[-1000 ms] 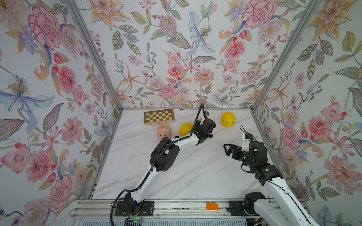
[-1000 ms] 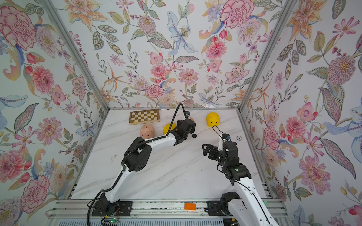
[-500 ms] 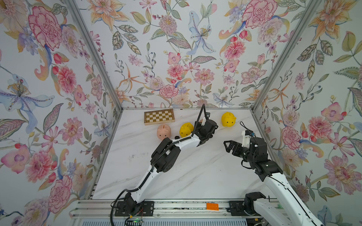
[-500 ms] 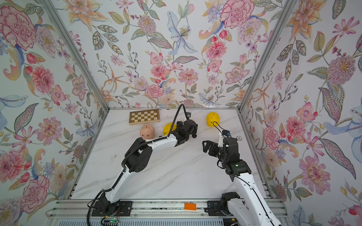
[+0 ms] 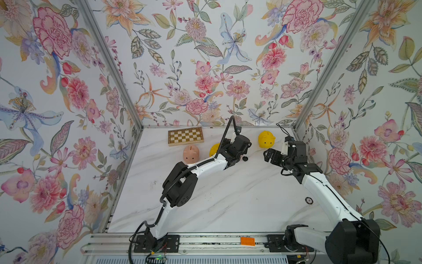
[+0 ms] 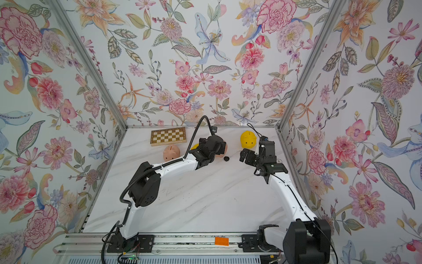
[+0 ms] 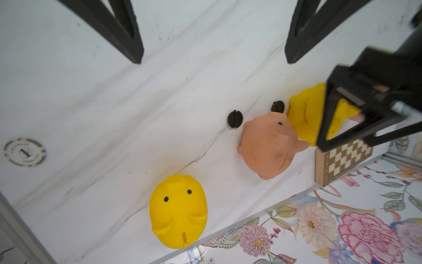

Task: Open piggy banks
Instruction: Place the piggy bank at the center of the board, then pick up the piggy bank from the center of the board.

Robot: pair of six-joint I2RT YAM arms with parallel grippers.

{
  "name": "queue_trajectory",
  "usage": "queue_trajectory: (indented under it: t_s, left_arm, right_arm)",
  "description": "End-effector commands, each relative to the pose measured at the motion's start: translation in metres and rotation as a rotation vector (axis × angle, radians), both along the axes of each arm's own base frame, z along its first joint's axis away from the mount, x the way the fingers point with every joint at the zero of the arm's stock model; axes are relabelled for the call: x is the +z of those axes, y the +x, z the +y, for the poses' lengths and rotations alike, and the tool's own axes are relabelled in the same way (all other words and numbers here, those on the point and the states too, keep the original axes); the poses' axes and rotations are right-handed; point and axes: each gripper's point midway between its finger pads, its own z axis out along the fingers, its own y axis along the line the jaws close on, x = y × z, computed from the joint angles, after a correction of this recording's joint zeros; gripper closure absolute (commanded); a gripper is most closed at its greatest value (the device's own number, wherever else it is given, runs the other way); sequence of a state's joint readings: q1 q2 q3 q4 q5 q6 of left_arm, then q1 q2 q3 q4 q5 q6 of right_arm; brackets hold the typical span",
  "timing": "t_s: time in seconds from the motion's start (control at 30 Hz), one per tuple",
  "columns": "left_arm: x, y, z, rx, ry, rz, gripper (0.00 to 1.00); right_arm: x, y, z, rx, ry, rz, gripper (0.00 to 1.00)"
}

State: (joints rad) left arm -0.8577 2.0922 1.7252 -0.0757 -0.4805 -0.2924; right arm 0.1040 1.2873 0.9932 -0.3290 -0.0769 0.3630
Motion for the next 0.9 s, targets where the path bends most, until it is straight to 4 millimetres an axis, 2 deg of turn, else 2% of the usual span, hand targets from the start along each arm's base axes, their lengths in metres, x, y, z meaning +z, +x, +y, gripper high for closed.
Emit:
queue_trajectory:
  t_s: [0.0,0.2,0.3,0.33,0.47,0.73,0.87]
  left_arm:
    - [0.02,-0.031,0.014,-0.078,0.004,0.055,0.01]
    - [0.016,-0.087,0.05,-0.179,-0.031,0.122,0.01]
    - [0.005,-0.11,0.071,-0.198,-0.032,0.151,0.01]
    - [0.012,-0.118,0.078,-0.205,-0.047,0.138,0.01]
    - [0.011,-0.143,0.096,-0.249,-0.043,0.159,0.01]
    - [0.032,-0.172,0.128,-0.285,-0.044,0.121,0.01]
    - [0.05,-0.184,0.132,-0.333,-0.057,0.096,0.01]
  right_arm:
    - [-0.001,0.024,-0.018,-0.023,-0.135,0.031,0.01]
    - [-0.002,0.082,-0.038,-0.038,-0.235,0.064,0.01]
    - [0.0,0.108,-0.04,-0.008,-0.234,0.054,0.01]
    - [0.001,0.115,-0.039,0.005,-0.241,0.049,0.01]
    - [-0.01,0.143,-0.043,0.038,-0.255,0.077,0.01]
    - [-0.046,0.181,-0.043,0.09,-0.244,0.152,0.01]
    - [-0.055,0.19,-0.038,0.12,-0.249,0.152,0.01]
